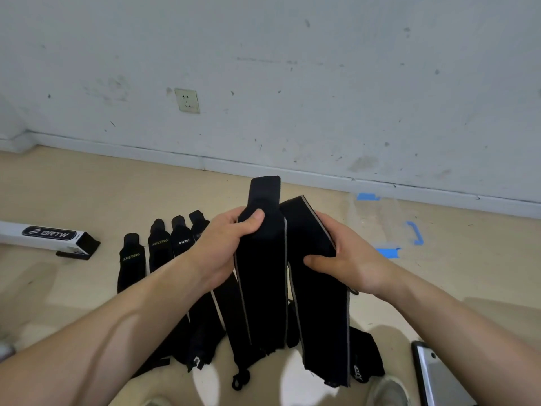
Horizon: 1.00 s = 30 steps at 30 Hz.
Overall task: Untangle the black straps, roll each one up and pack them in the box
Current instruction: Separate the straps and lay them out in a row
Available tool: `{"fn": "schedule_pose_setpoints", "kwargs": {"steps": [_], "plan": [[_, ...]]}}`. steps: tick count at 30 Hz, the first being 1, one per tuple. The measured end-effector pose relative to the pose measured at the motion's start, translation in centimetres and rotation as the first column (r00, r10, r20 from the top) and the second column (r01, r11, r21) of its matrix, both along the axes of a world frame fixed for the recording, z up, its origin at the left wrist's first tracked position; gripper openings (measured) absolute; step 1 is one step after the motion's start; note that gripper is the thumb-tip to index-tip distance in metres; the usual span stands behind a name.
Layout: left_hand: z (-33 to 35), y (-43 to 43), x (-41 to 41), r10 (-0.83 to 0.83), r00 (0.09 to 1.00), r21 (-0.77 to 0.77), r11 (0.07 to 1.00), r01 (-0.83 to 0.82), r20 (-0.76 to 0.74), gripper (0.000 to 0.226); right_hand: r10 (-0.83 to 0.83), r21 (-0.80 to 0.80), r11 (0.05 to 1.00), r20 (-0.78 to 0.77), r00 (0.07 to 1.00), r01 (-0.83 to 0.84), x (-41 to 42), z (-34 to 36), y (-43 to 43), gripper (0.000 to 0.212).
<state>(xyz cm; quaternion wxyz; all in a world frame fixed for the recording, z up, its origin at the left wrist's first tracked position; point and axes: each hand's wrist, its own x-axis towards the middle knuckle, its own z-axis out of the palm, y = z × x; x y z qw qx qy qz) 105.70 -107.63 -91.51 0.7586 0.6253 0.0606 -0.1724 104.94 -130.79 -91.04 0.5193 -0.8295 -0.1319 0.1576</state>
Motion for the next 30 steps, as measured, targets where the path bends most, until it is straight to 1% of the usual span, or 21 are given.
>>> {"fn": "schedule_pose_setpoints", "kwargs": {"steps": [2, 3, 4, 7, 8, 10, 14, 16, 19, 22, 23, 25, 27, 30], "plan": [[0.0, -0.3, -0.3, -0.062, 0.995, 0.060, 0.996, 0.058, 0.072, 0.030, -0.004, 0.046, 0.999, -0.055, 0.998, 0.006, 0.1, 0.2, 0.0, 0.044], [0.0, -0.4, -0.6, -0.097, 0.990, 0.097, 0.991, 0.088, 0.098, 0.028, 0.011, 0.109, 0.994, -0.095, 0.995, 0.000, 0.1, 0.4, 0.0, 0.031], [-0.1, -0.7, -0.8, -0.129, 0.984, 0.144, 0.983, 0.111, 0.121, 0.025, 0.009, 0.172, 0.985, -0.132, 0.991, 0.014, 0.1, 0.7, 0.1, 0.024], [-0.2, -1.4, -1.6, -0.201, 0.966, 0.284, 0.947, 0.149, 0.163, 0.014, -0.109, 0.275, 0.947, -0.209, 0.972, 0.166, 0.3, 1.0, 0.4, 0.030], [-0.3, -1.5, -1.7, -0.222, 0.959, 0.317, 0.935, 0.159, 0.174, 0.011, -0.136, 0.298, 0.934, -0.217, 0.967, 0.198, 0.4, 1.0, 0.5, 0.028], [-0.3, -1.7, -1.9, -0.244, 0.952, 0.345, 0.923, 0.170, 0.184, 0.009, -0.145, 0.327, 0.921, -0.216, 0.966, 0.211, 0.5, 0.8, 0.5, 0.025], [-0.5, -1.6, -1.7, -0.176, 0.975, 0.259, 0.956, 0.137, 0.134, 0.011, -0.133, 0.385, 0.898, -0.222, 0.966, 0.212, 0.5, 0.7, 0.1, 0.024], [-0.3, -1.6, -1.6, -0.147, 0.981, 0.221, 0.968, 0.117, 0.123, 0.009, -0.169, 0.377, 0.895, -0.210, 0.963, 0.240, 0.5, 0.7, 0.1, 0.023], [-0.5, -1.9, -1.6, -0.055, 0.992, 0.167, 0.985, 0.035, 0.114, 0.016, -0.341, 0.331, 0.859, -0.201, 0.918, 0.392, 0.7, 0.5, 0.1, 0.017], [-0.6, -1.8, -1.3, 0.112, 0.989, 0.145, 0.981, -0.125, 0.095, 0.020, -0.525, 0.262, 0.786, -0.196, 0.828, 0.560, 1.3, 0.5, -0.4, 0.010], [-0.5, -1.5, -1.1, 0.158, 0.984, 0.142, 0.975, -0.169, 0.088, 0.021, -0.552, 0.265, 0.759, -0.222, 0.803, 0.595, 1.4, 0.8, -0.7, 0.009], [0.0, -1.2, -0.8, 0.208, 0.974, 0.130, 0.967, -0.219, 0.092, 0.020, -0.513, 0.316, 0.747, -0.287, 0.809, 0.586, 1.3, 1.6, -1.0, 0.012], [0.4, -1.3, -0.8, 0.212, 0.972, 0.116, 0.968, -0.223, 0.098, 0.022, -0.391, 0.372, 0.787, -0.316, 0.864, 0.492, 1.0, 2.6, -1.0, 0.016], [0.7, -2.1, -1.3, 0.192, 0.978, 0.088, 0.976, -0.199, 0.077, 0.027, -0.214, 0.410, 0.851, -0.296, 0.931, 0.327, 0.4, 3.5, -0.3, 0.017]]}}
